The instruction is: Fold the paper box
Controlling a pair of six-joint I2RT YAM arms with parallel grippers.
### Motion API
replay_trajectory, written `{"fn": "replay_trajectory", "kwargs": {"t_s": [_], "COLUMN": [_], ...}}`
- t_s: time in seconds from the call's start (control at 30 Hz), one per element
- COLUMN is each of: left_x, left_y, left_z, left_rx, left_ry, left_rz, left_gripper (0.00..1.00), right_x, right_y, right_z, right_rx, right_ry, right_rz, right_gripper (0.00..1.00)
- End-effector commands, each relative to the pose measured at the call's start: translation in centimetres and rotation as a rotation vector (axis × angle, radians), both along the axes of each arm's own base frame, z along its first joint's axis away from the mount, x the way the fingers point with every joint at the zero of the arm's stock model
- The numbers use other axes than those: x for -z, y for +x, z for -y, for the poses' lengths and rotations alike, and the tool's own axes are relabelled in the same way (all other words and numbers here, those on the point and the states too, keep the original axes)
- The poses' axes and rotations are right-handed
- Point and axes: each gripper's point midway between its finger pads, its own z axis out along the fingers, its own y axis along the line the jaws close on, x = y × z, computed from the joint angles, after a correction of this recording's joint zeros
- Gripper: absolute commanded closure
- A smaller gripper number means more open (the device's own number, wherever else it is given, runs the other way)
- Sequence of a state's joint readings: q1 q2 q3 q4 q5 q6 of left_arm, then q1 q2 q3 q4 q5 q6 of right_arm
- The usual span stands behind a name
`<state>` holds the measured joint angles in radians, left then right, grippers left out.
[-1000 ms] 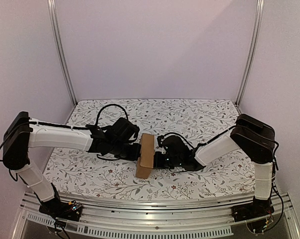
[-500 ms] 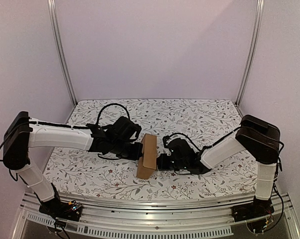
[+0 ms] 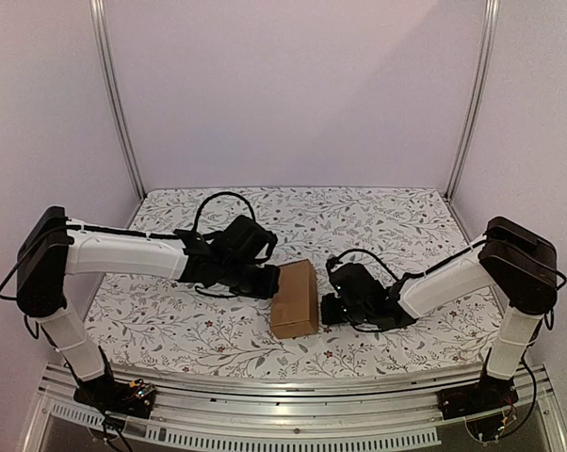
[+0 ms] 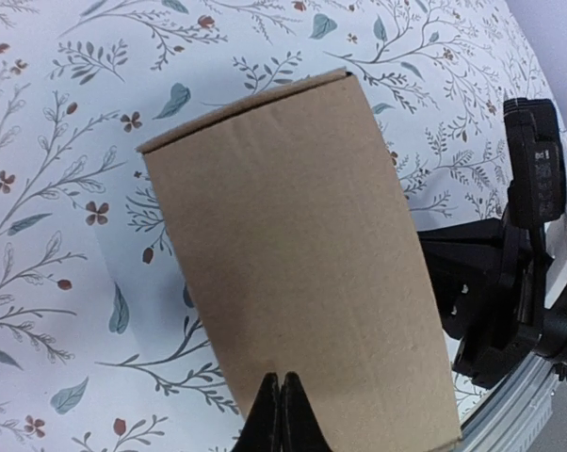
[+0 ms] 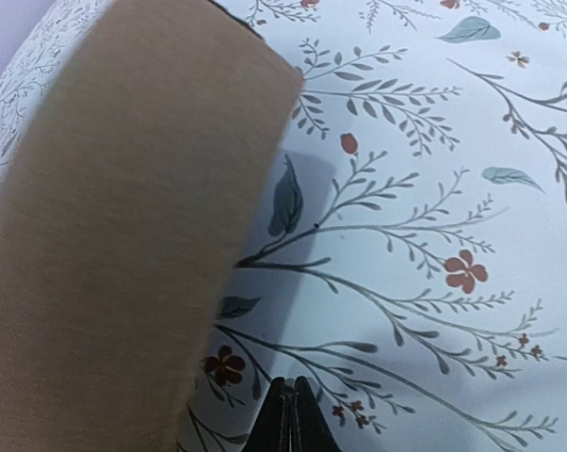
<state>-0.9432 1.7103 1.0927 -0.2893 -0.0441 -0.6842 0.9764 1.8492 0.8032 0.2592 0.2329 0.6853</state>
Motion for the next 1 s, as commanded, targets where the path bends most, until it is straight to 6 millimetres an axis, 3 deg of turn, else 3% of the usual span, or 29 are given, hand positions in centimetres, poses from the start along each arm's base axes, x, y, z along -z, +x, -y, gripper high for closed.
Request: {"fn": "replay_trajectory", "kwargs": {"t_s": [0.0,0.23,0.43,0.6,0.87,0.9,0.97], "left_x": [-0.1,-1.3,-3.3,-5.8,-10.3,-10.9,-12.0], "left_y": [-0.4,-0.2,0.4,0.6,0.7,0.7,0.6], "left_z": [1.4,1.5,0.0,-1.2,-4.2,-4.6,-5.5], "left_rx": [0.034,0.039,0.02,0.0,-0.038,-0.041,-0.044], "left_ry": [-0.012,-0.006,0.052,0.059,0.101,0.11,0.124], "left_rz": [-0.006,0.019,0.075,0.129,0.231,0.242,0.268], "left_gripper": [1.0,1.0,0.99,0.77,0.49,0.46,0.41], "right_x": [1.5,-2.3,-5.9,-8.8,-13.8,-14.4,-15.3], "right_y": [-1.4,-1.7,-1.8,-1.9,-1.9,-1.9,-1.9], "right_z": [5.4,7.7,8.5,8.9,10.5,10.8,11.5], "right_rx": [0.024,0.038,0.029,0.014,0.022,0.024,0.035], "right_ry": [-0.216,-0.252,-0.243,-0.243,-0.266,-0.28,-0.298], "right_rz": [-0.024,0.047,0.112,0.142,0.22,0.232,0.252], "right_gripper": [0.97,0.93,0.84,0.73,0.33,0.26,0.03]}}
